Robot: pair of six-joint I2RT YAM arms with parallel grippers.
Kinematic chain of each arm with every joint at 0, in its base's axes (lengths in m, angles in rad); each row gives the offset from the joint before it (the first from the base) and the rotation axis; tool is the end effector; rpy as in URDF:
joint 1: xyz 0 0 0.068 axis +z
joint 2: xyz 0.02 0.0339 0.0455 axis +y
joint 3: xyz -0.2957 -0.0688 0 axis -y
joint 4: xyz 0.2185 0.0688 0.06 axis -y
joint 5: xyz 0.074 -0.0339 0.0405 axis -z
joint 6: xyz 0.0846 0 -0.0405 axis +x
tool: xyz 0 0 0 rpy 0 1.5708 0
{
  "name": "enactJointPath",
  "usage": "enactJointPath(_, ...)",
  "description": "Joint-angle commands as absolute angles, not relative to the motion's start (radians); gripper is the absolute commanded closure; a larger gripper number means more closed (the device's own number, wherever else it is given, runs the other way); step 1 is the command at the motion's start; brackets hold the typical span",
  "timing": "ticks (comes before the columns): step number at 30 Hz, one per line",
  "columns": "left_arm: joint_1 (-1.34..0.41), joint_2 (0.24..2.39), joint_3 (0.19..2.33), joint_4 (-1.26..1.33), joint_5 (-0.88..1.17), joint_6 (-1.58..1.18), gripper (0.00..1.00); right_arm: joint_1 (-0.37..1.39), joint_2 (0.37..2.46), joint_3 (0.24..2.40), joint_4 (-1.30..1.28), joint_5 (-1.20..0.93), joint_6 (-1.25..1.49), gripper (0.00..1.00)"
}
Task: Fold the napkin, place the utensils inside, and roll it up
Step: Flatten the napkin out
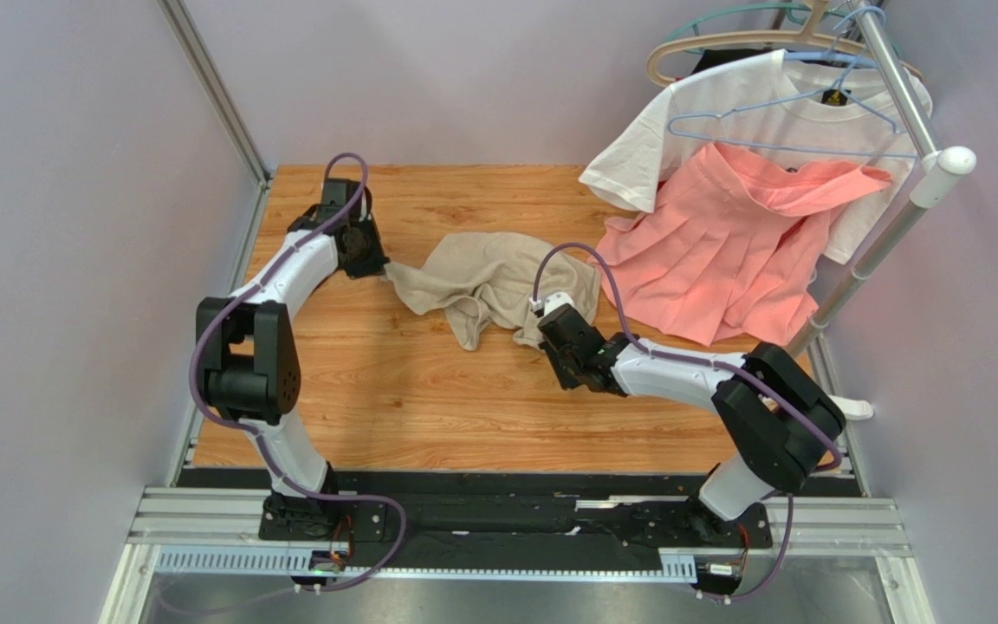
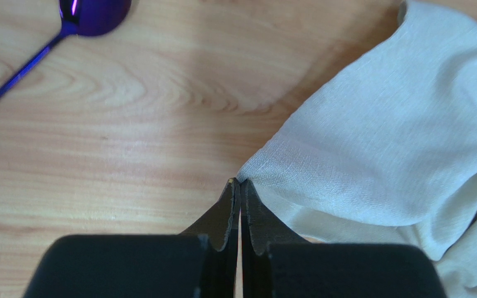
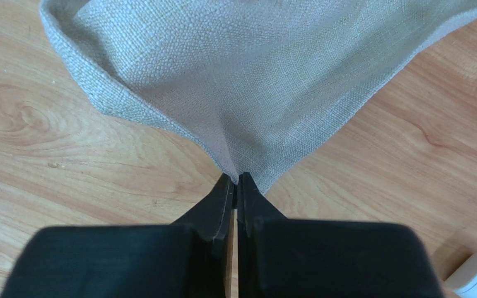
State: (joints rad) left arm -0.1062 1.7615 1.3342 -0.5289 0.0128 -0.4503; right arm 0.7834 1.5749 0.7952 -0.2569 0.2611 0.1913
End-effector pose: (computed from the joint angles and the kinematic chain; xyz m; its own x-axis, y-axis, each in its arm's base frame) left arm 0.3889 -0.0425 0.2383 -0.7807 -0.3544 -0.5146 -0.2516 0.9322 -0.2604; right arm 0.2266 0.1949 0.1642 -0.7106 -0.4485 -0.5421 -0.4620 0.8786 -0.1213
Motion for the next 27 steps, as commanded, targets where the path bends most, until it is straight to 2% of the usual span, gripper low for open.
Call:
enactJointPath(1,-0.078,1.805,1.482,-0.570,0.038,-0.414,1.00,0.790,1.550,0.845,-0.287,0.305,0.201,1.00)
enactJointPath(8,-0.020,1.868,1.761,-0.664,0.025,-0.382,1.00,0.802,1.301,0.937,-0.508,0.402,0.175,1.00)
enactJointPath(16,0.046,1.876,1.939,-0.745,0.023,-0.359,1.00,0.822,1.102,1.046,-0.704,0.584,0.158,1.00)
enactJointPath(22,0.060,1.826,2.062,-0.798,0.005,-0.330,1.00,0.865,0.997,1.137,-0.733,0.748,0.106,1.00)
enactJointPath(27,0.058,1.750,2.121,-0.828,0.026,-0.327,1.00,0.885,0.945,1.204,-0.716,0.802,0.049,1.00)
